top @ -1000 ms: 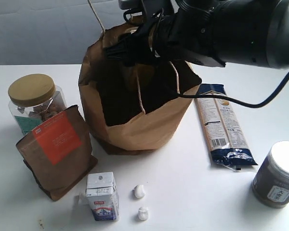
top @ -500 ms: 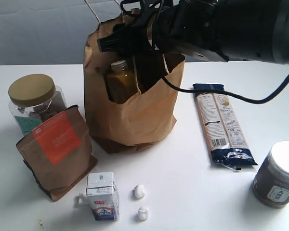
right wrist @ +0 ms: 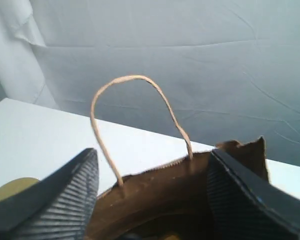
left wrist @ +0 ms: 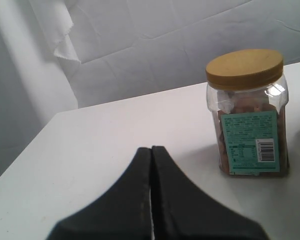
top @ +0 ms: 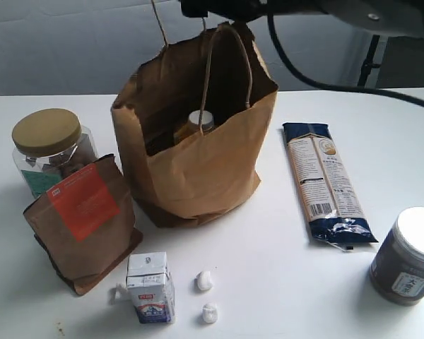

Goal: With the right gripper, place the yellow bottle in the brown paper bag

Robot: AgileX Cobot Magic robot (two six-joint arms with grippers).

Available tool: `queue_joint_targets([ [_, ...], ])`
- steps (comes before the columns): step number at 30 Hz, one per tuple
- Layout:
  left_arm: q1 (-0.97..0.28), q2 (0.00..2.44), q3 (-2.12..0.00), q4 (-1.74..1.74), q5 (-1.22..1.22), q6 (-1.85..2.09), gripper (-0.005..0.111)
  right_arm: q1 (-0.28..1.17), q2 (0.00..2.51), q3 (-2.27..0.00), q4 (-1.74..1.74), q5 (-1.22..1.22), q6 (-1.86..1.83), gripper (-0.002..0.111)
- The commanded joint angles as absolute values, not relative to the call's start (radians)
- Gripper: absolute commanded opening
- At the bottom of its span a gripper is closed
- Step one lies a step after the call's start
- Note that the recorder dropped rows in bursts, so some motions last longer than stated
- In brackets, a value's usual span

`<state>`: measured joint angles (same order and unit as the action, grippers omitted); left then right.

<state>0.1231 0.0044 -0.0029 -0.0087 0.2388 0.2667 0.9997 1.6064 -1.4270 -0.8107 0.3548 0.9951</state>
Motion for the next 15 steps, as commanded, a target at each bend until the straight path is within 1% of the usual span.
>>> queue_joint_targets([
  [1,0.117,0.000,0.000,-0.009,0.232,0.265,0.000,0.999,1.569,-1.433,-0.791,0.371,0.987,0.059],
  [5,0.117,0.000,0.000,-0.009,0.232,0.265,0.000,0.999,1.531,-1.433,-0.688,0.436,0.891,0.058],
  [7,0.117,0.000,0.000,-0.009,0.232,0.265,0.000,0.999,1.497,-1.433,-0.656,0.463,0.837,0.055],
  [9,0.117,0.000,0.000,-0.009,0.232,0.265,0.000,1.000,1.454,-1.433,-0.656,0.490,0.816,0.044],
  [15,0.117,0.000,0.000,-0.009,0.232,0.265,0.000,1.000,1.266,-1.350,-0.729,0.491,0.814,0.004],
])
